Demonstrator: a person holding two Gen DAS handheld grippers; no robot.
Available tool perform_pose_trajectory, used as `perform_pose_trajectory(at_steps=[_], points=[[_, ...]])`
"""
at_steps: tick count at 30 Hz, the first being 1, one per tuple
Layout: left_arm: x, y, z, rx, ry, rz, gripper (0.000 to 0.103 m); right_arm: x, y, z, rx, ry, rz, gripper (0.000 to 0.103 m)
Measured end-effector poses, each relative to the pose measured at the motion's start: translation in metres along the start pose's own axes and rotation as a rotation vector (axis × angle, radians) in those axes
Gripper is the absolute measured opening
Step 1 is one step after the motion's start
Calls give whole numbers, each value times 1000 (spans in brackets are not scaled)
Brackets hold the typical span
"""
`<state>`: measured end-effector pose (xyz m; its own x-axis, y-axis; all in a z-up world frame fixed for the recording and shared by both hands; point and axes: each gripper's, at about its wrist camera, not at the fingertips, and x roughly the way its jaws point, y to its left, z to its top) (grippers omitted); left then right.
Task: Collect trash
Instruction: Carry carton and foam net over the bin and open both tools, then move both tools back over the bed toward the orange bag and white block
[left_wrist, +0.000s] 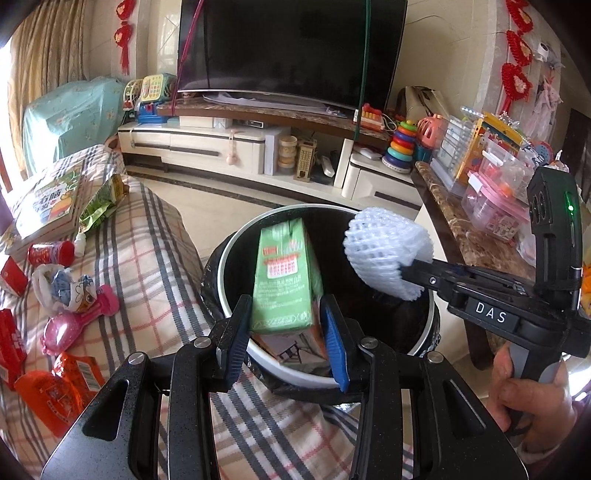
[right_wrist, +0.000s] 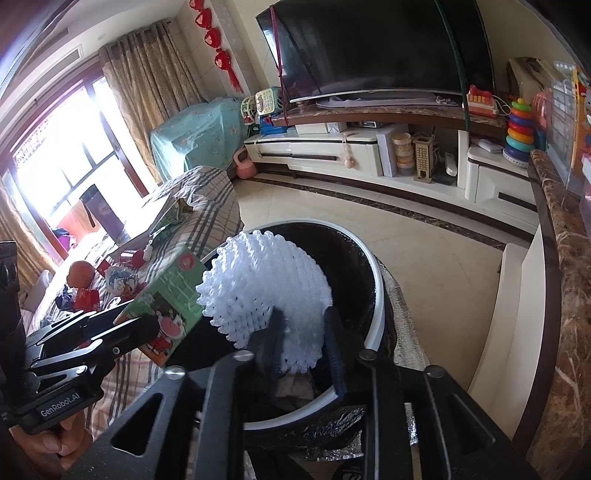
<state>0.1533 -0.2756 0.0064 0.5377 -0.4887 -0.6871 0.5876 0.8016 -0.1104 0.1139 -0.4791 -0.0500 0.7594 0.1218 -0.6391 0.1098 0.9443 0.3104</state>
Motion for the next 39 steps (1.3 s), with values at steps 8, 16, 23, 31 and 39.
perform_pose_trajectory(at_steps=[8, 16, 23, 31, 39], points=[[-8, 10, -7, -22, -18, 22, 52, 0, 2, -4, 11, -5, 6, 55], [-25, 34, -26, -90, -25, 52, 56, -1, 21, -9, -7, -13, 39, 69], [-44, 58, -46, -155, -28, 87, 57, -2, 43, -13, -26, -18, 82, 77], [-73, 85, -70, -223, -42, 128, 58, 6, 77, -23, -61, 4, 145, 87], [-98, 118, -92, -291, -57, 188, 58, 16, 117, -36, -116, 38, 199, 88]])
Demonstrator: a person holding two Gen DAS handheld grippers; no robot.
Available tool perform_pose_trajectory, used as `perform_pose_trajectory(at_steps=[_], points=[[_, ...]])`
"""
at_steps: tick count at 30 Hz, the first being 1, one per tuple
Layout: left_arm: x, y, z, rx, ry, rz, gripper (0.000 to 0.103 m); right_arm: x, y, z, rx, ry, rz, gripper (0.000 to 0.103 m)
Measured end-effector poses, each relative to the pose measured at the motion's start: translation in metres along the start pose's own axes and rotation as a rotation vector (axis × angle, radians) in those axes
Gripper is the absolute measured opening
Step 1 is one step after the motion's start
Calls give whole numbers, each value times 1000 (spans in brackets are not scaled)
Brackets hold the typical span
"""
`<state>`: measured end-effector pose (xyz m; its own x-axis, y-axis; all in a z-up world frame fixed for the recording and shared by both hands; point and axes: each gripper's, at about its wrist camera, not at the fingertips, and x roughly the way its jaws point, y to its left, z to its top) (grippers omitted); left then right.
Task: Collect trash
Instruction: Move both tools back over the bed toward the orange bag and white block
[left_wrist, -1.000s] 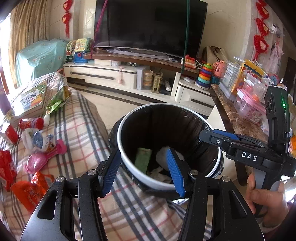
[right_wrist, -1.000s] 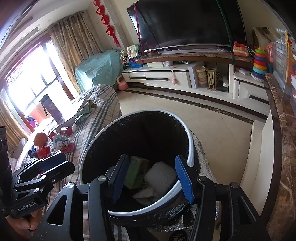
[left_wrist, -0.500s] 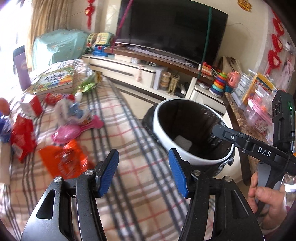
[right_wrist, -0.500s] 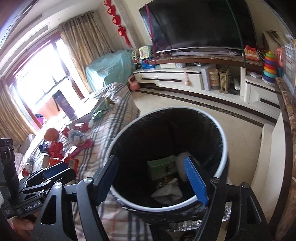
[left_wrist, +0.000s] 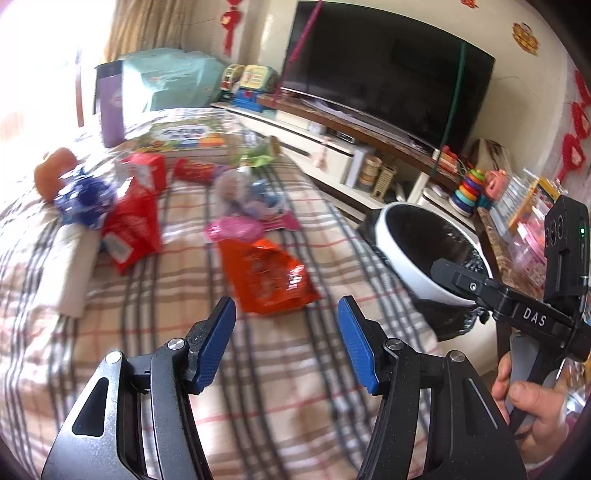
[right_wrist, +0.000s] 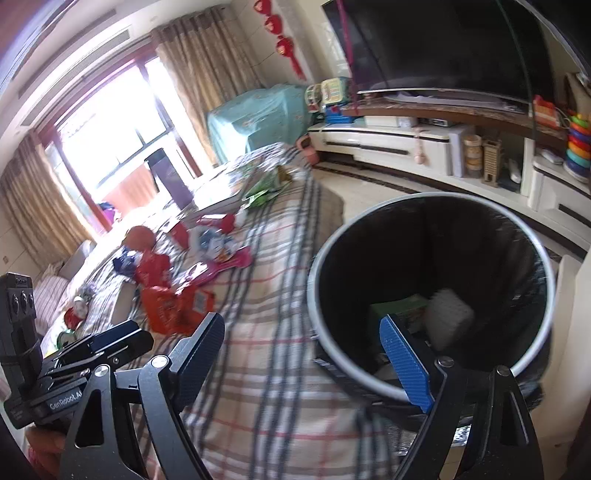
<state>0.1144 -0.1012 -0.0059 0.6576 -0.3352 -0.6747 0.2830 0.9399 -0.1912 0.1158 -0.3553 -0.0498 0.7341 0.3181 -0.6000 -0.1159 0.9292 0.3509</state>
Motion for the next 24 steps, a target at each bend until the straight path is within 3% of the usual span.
perform_pose_trajectory(at_steps=[11, 24], points=[[-12, 59, -17, -105, 4, 68, 58, 17, 44, -7, -80, 39, 38, 89], [-25, 100, -17, -139, -14, 141, 63, 41, 80, -12, -129, 86, 92, 89]])
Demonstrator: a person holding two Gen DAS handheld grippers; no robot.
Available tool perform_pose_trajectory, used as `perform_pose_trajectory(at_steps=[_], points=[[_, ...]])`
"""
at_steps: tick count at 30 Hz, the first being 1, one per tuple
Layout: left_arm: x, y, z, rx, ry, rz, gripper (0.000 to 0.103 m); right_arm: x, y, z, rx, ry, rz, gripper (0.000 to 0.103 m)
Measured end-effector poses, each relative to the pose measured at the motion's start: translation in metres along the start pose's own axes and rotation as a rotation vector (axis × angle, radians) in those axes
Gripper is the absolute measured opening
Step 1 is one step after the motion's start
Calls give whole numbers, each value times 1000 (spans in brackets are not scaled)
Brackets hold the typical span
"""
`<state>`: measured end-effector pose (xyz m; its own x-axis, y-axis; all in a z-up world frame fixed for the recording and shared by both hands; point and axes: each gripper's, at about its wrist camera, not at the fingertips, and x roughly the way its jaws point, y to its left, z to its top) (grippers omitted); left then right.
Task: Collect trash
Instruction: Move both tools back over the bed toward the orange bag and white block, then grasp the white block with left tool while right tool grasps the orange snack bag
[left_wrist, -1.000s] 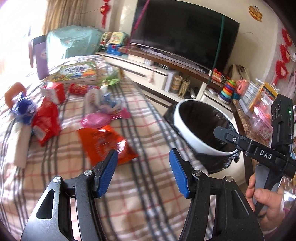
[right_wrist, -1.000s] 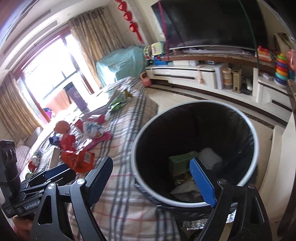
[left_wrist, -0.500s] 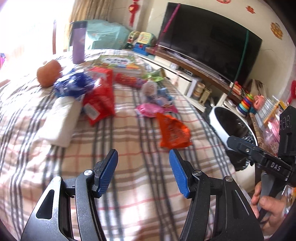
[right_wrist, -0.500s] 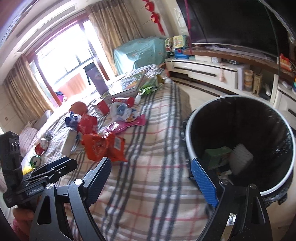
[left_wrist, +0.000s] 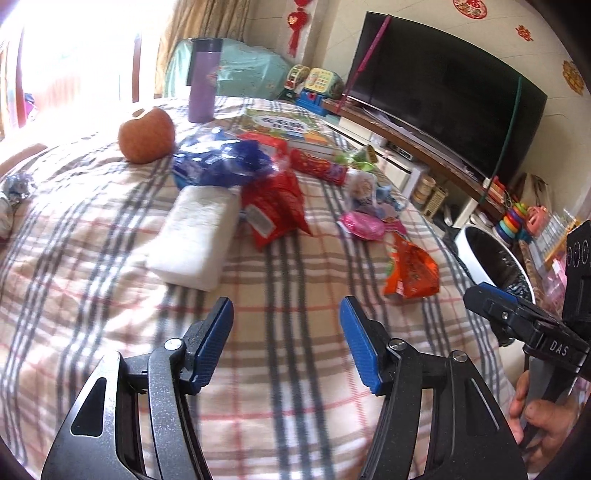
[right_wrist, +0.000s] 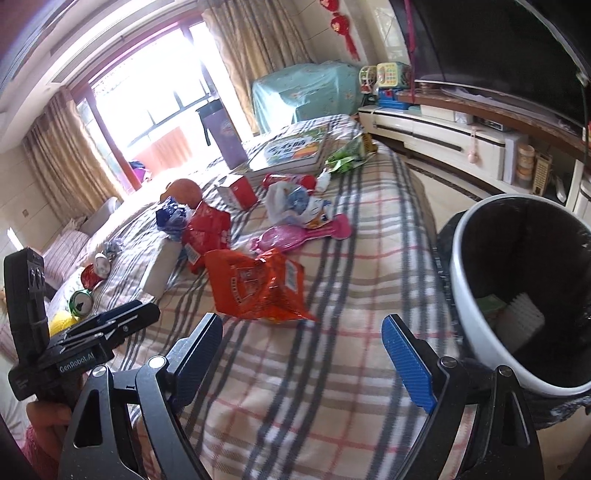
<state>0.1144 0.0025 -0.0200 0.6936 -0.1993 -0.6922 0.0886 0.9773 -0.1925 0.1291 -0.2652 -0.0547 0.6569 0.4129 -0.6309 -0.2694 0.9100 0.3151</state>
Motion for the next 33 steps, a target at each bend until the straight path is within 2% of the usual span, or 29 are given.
perform_pose_trajectory(at_steps=[15, 23, 26, 27, 28, 29, 30, 33], points=[[16, 37, 20, -1, -4, 106, 74, 22, 14, 9, -10, 18, 43, 89], [36, 49, 32, 0, 6, 134, 75, 36, 8, 14, 22, 24, 56, 88], [45, 51, 32, -5, 17, 132, 75, 43, 8, 12, 16, 40, 54, 76], [47, 51, 31, -4, 22, 130, 71, 45, 8, 11, 13, 48, 50, 65], [49, 50, 31, -1, 27, 129, 65, 48, 8, 10, 9, 61, 39, 46], [51, 50, 30, 4, 36, 130, 52, 49, 8, 8, 4, 68, 29, 35], [52, 48, 29, 11, 42, 134, 52, 49, 9, 7, -4, 73, 23, 22], [46, 42, 26, 35, 24, 138, 50, 43, 11, 3, -18, 58, 25, 18]])
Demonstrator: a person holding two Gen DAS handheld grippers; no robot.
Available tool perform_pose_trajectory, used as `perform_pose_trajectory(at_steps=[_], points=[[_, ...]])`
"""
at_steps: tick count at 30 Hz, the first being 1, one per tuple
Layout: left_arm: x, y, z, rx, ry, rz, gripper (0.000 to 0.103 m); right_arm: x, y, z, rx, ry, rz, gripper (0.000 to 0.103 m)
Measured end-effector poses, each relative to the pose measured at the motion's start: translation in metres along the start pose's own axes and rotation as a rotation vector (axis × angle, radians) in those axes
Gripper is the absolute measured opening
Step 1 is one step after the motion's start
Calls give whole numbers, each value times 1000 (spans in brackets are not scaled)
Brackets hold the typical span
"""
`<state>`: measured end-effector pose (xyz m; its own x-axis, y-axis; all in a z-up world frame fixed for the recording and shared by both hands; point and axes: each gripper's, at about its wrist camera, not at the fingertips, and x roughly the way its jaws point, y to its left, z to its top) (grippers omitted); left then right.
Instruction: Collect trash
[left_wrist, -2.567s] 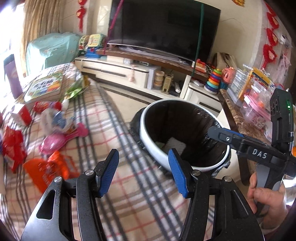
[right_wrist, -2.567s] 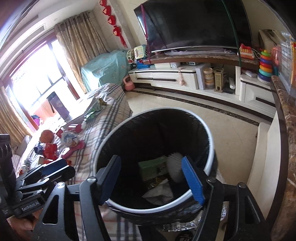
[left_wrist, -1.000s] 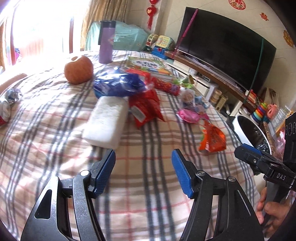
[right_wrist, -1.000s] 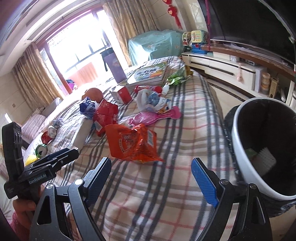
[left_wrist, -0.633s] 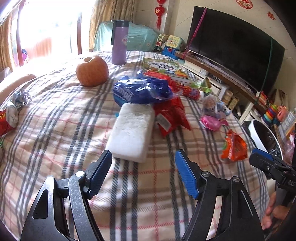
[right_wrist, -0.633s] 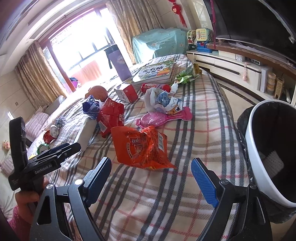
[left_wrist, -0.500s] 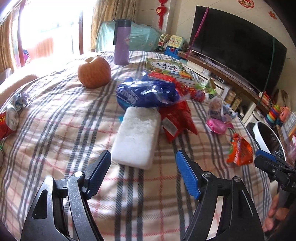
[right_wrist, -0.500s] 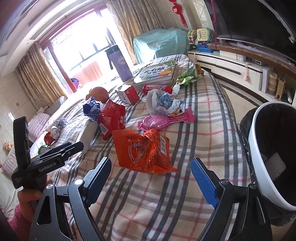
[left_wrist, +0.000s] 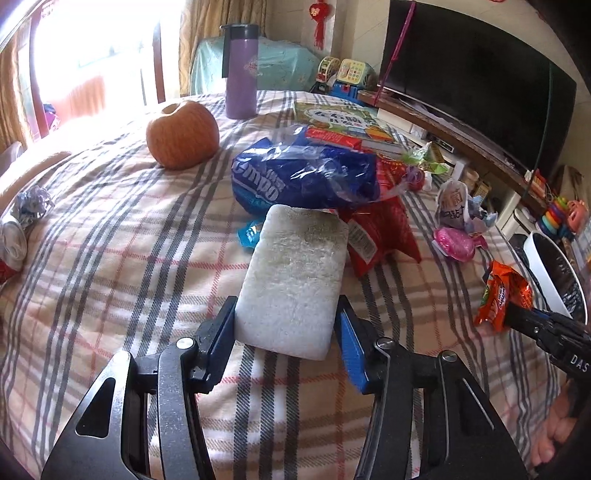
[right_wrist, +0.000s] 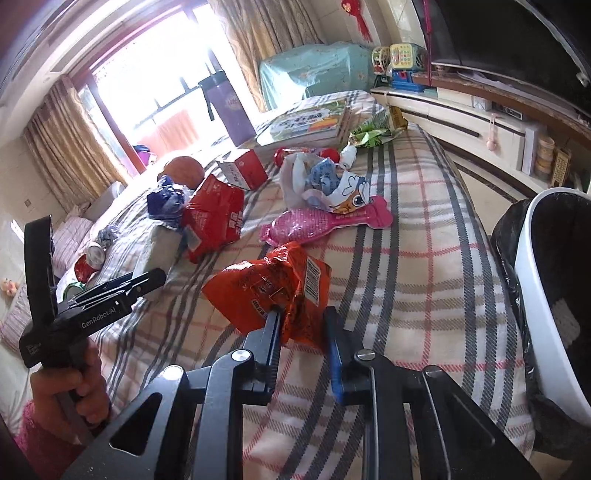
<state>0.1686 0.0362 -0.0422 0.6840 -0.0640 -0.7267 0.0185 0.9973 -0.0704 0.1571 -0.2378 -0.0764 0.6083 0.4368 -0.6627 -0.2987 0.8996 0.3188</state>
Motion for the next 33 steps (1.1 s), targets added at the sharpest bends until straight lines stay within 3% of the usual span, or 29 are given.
perform_pose_trajectory(at_steps=[4, 33], points=[[-11, -11, -6, 13, -7, -27, 50, -10, 1, -2, -15, -17, -3, 11], [-47, -141, -13, 207, -20, -250, 50, -92, -60, -12, 69, -146, -129, 10]])
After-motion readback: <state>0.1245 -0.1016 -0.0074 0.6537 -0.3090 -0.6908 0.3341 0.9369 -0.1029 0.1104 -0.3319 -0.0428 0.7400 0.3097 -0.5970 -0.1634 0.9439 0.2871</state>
